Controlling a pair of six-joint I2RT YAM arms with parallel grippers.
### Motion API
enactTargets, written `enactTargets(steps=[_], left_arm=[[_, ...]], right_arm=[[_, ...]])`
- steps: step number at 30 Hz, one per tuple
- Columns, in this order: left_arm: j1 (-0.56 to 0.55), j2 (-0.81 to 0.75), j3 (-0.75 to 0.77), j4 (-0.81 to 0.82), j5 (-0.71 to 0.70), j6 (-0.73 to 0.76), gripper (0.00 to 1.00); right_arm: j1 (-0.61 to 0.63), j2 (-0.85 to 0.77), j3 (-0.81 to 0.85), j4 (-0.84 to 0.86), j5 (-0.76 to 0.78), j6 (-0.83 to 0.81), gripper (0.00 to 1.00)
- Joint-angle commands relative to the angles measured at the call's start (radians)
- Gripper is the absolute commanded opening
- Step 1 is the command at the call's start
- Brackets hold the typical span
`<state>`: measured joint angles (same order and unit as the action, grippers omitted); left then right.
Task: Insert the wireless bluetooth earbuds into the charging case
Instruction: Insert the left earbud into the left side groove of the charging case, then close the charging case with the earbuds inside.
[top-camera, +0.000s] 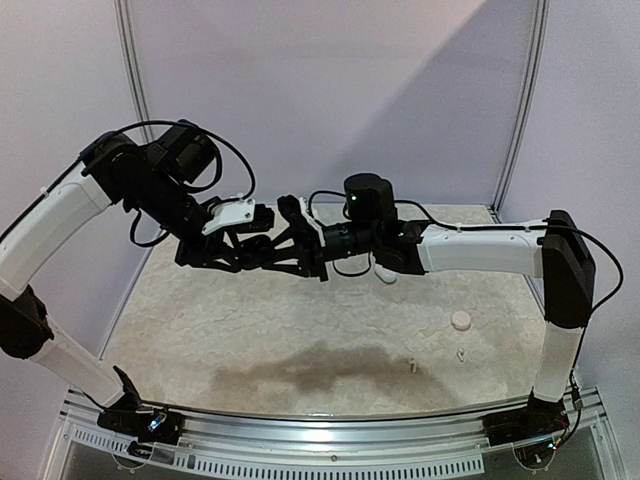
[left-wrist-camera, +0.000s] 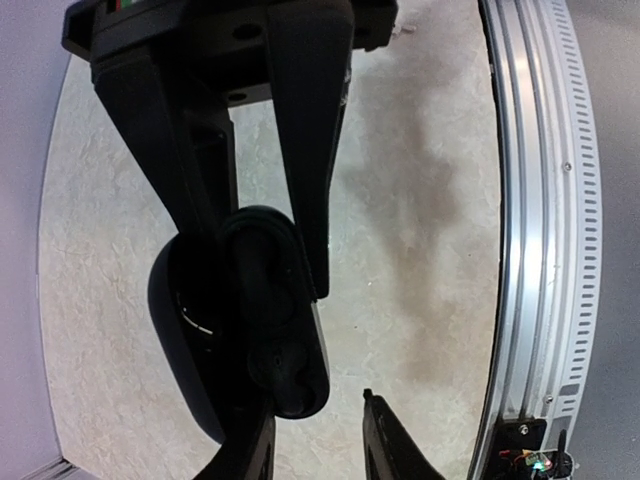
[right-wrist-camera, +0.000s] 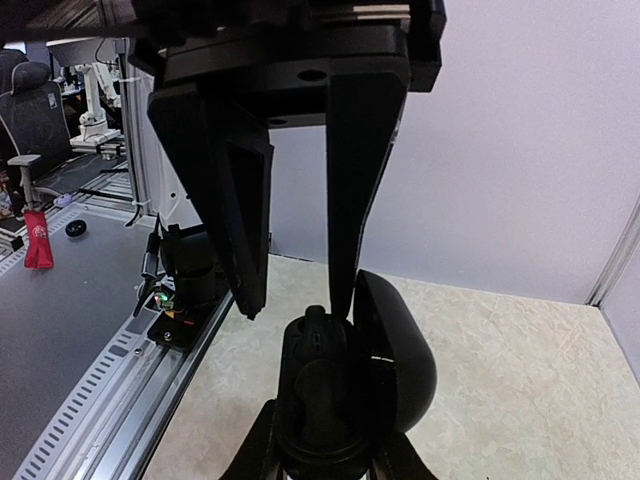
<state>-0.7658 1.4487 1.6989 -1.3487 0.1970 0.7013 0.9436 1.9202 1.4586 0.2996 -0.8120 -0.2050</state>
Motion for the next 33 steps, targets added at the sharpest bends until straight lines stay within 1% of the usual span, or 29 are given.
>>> enactTargets(steps=[1,10,13,17,21,22,23,25,27,30,32,33], left_arm=[[-0.012,-0.037,0.025,-0.297,-0.006,0.006,0.31],[-0.001,-0.065,0.074,-0.297,0.020,0.010,0.33],[0.011,-0.078,0.105,-0.295,0.035,0.009,0.37],[0.062,-0.090,0.167,-0.287,0.109,-0.012,0.51],[0.174,-0.128,0.178,-0.225,0.236,-0.081,0.68],[0.213,-0.143,0.163,-0.197,0.281,-0.108,0.71],[0.252,-0.164,0.142,-0.170,0.317,-0.134,0.81],[0.322,-0.220,0.065,-0.088,0.365,-0.203,0.85],[0.375,-0.310,-0.047,0.046,0.392,-0.251,0.88],[0.430,-0.407,-0.195,0.204,0.426,-0.337,0.87],[0.470,-0.437,-0.267,0.284,0.452,-0.406,0.81],[0.488,-0.438,-0.291,0.311,0.473,-0.439,0.76]], right_arm=[[0.006,0.007,0.011,0.023,-0.007,0.020,0.00],[-0.014,0.010,0.009,0.038,-0.003,0.054,0.00],[-0.016,0.010,0.013,0.027,0.010,0.057,0.00],[-0.018,0.008,0.014,0.014,0.025,0.063,0.00],[-0.017,0.006,0.027,0.009,0.034,0.071,0.00],[-0.017,0.009,0.038,0.000,0.034,0.074,0.00],[-0.017,0.012,0.049,-0.008,0.034,0.075,0.00],[-0.018,0.018,0.060,-0.013,0.034,0.079,0.00],[-0.018,0.018,0.067,-0.012,0.036,0.086,0.00],[-0.016,0.014,0.069,-0.005,0.035,0.096,0.00],[-0.012,0.009,0.069,-0.008,0.034,0.096,0.00],[-0.008,0.006,0.068,-0.014,0.033,0.088,0.00]])
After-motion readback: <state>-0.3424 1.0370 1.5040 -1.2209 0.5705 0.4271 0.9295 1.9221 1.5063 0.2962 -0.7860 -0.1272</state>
